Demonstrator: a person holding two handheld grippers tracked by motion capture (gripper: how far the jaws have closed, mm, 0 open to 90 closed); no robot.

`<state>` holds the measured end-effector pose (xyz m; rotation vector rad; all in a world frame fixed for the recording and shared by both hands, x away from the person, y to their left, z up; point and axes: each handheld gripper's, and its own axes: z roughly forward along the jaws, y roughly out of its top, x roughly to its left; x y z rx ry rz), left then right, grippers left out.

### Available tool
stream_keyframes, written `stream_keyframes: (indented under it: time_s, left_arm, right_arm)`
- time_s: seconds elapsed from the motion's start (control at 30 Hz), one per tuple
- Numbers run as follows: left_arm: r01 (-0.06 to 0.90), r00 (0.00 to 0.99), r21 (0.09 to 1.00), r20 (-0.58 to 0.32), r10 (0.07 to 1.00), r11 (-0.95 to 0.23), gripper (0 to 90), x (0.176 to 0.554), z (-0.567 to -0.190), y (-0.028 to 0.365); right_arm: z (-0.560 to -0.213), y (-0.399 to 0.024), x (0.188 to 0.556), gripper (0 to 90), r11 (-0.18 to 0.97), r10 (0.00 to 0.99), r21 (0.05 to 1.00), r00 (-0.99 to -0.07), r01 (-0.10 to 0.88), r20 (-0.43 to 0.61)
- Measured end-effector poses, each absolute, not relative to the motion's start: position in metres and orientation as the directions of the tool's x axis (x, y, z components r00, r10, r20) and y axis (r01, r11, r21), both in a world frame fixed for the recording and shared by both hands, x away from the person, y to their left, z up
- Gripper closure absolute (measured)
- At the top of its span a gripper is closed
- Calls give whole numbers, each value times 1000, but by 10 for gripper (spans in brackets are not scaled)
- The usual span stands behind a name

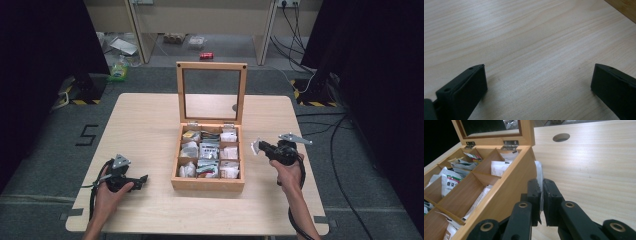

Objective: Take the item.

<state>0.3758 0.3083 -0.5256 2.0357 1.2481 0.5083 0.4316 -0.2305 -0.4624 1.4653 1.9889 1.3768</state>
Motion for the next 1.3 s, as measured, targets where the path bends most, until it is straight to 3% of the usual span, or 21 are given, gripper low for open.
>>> stream_keyframes:
  time_s: [0.93,1.3]
  left_arm:
    - [618,462,725,-23,886,-304,0,376,-526,308]
    - [618,462,725,-23,886,-303,0,376,-526,308]
  right_arm:
    - [-484,-226,436,847,65,872,791,-421,608,251]
    - [-492,-232,438,806,73,887,770,-395,634,240]
